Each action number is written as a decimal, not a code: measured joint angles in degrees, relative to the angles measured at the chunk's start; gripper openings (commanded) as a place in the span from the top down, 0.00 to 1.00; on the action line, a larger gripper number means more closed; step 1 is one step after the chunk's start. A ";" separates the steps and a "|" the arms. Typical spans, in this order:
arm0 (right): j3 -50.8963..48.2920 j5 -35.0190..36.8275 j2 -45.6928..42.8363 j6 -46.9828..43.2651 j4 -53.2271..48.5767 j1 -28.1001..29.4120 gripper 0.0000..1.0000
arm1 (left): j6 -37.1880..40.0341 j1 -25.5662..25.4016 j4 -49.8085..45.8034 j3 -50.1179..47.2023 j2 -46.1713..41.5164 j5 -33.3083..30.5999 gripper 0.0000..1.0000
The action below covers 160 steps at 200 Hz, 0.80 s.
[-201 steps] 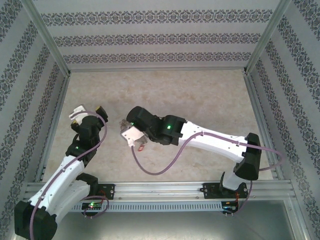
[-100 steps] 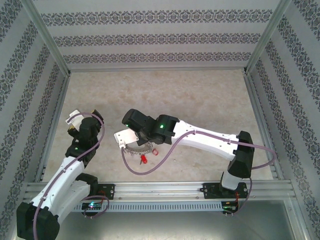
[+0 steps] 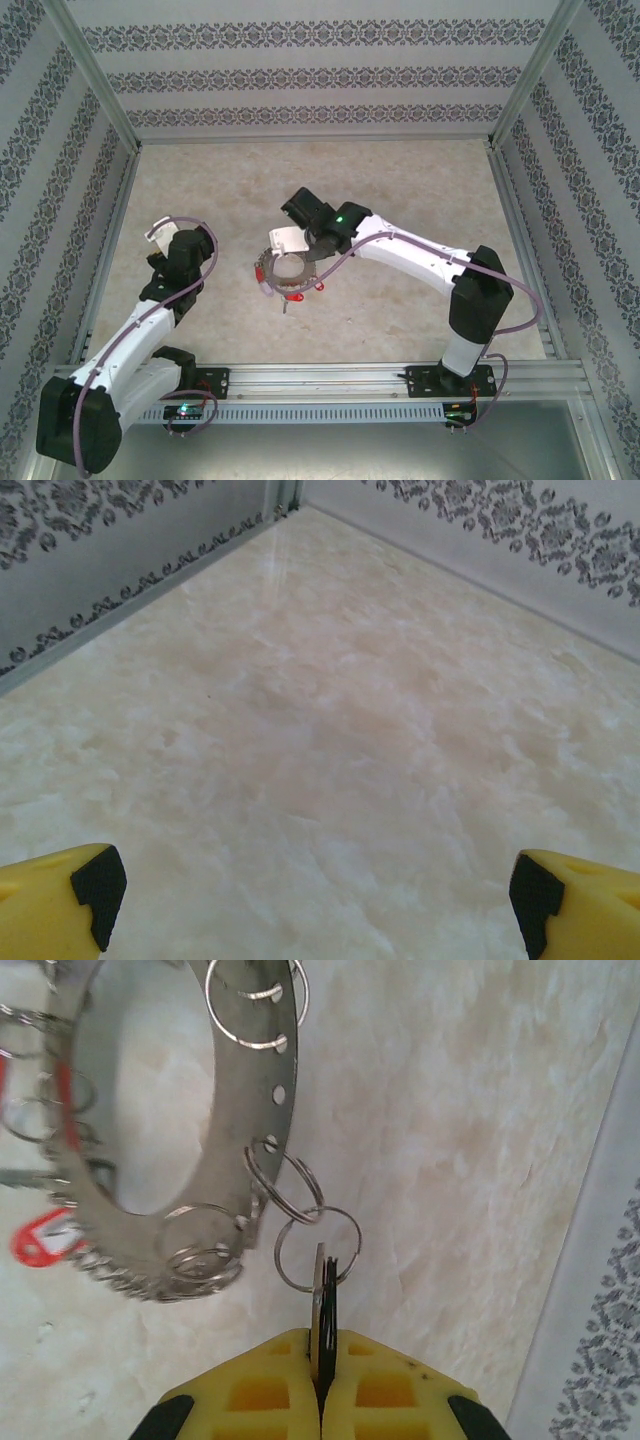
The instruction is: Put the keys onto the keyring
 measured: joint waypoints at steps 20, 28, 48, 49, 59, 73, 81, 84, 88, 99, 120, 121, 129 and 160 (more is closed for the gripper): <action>-0.11 -0.63 1.53 -0.48 1.20 -3.41 1.00 | 0.37 0.00 1.38 0.00 2.27 1.79 0.01; -0.15 -1.01 2.51 -1.18 1.99 -4.70 1.00 | 0.52 0.00 1.84 0.00 3.21 2.71 0.01; -0.20 -1.33 5.29 -2.64 3.78 -7.48 1.00 | 0.63 0.00 2.40 0.02 5.09 4.33 0.01; -0.20 -1.42 5.51 -2.75 3.85 -7.69 1.00 | 0.66 0.00 2.45 0.02 5.22 4.46 0.01; -0.04 -1.46 7.17 -3.23 4.39 -9.03 1.00 | 0.72 0.00 2.67 0.02 5.90 5.05 0.01; 0.13 -1.46 9.51 -4.00 4.96 -10.91 1.00 | 0.94 0.00 3.13 0.02 6.27 5.92 0.01; 0.15 -1.46 10.82 -4.44 5.18 -12.11 1.00 | 1.20 0.00 3.45 0.02 6.27 6.27 0.01; 0.15 -1.44 11.19 -4.57 5.25 -12.52 1.00 | 1.31 0.00 3.63 0.02 6.27 6.38 0.01; 0.15 -1.46 11.65 -4.68 5.35 -13.05 1.00 | 1.38 0.00 4.00 0.00 6.27 6.45 0.01; 0.15 -1.70 12.72 -5.09 5.49 -14.78 1.00 | 1.60 0.00 5.38 -0.07 6.27 6.82 0.01; 0.15 -4.00 13.49 -5.53 5.35 -18.45 1.00 | 3.15 0.00 10.78 -1.70 6.25 7.67 0.01; 0.15 -4.13 13.53 -5.53 5.35 -18.71 1.00 | 3.21 0.00 10.91 -1.77 6.25 7.67 0.01; 0.15 -4.68 13.68 -5.57 5.46 -20.04 0.99 | 3.96 0.00 12.17 -2.54 6.25 7.63 0.01; 0.17 -5.14 15.23 -5.60 7.08 -23.93 0.91 | 10.21 0.00 14.14 -2.82 7.65 7.98 0.01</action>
